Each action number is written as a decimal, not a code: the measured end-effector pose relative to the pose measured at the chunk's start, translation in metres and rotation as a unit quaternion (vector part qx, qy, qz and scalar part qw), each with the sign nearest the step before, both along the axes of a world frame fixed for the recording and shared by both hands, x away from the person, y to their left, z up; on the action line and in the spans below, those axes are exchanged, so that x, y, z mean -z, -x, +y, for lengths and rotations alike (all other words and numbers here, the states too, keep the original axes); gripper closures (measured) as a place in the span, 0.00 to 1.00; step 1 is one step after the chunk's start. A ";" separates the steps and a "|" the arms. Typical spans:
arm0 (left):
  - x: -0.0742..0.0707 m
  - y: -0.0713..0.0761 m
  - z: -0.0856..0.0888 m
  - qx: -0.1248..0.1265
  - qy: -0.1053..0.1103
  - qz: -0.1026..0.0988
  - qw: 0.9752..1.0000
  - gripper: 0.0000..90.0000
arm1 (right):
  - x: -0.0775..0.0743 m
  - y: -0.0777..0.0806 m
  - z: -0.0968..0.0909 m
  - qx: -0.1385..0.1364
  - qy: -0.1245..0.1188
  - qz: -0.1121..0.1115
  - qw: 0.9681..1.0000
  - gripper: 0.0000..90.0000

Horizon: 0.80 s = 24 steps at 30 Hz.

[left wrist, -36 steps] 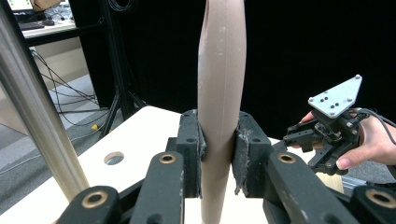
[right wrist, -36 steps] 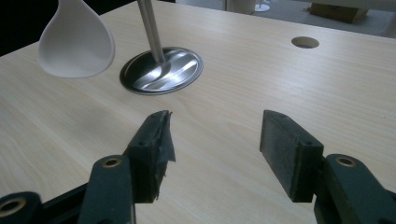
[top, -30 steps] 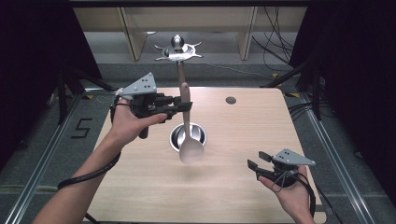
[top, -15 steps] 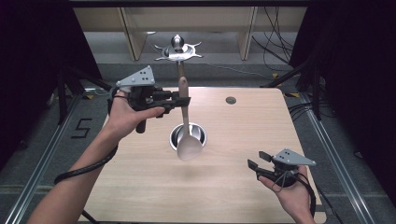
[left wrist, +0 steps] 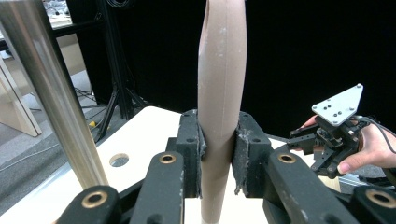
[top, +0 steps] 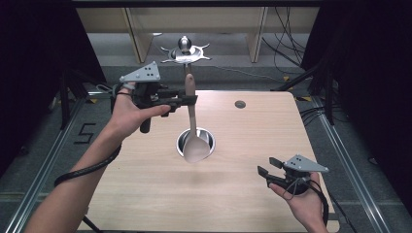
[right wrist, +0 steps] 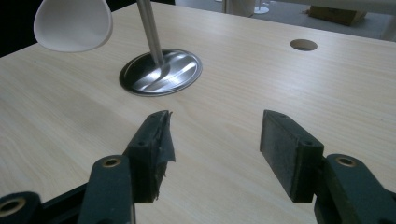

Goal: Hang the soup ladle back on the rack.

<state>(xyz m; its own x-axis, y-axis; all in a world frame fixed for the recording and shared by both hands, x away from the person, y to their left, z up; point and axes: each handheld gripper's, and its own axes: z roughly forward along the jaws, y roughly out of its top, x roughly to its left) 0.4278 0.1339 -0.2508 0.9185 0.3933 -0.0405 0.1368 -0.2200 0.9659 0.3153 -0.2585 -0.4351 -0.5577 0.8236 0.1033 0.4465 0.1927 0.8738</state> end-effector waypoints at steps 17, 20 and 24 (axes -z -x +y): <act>-0.008 -0.008 0.001 -0.002 0.001 0.006 1.000 0.82 | 0.001 -0.001 0.002 -0.003 -0.010 0.001 1.000 0.48; -0.009 -0.010 0.001 -0.004 0.002 0.009 1.000 0.82 | 0.001 -0.001 0.002 -0.004 -0.010 0.001 1.000 0.48; -0.010 -0.012 0.002 -0.004 0.003 0.013 1.000 0.82 | 0.001 -0.001 0.002 -0.004 -0.011 0.003 1.000 0.48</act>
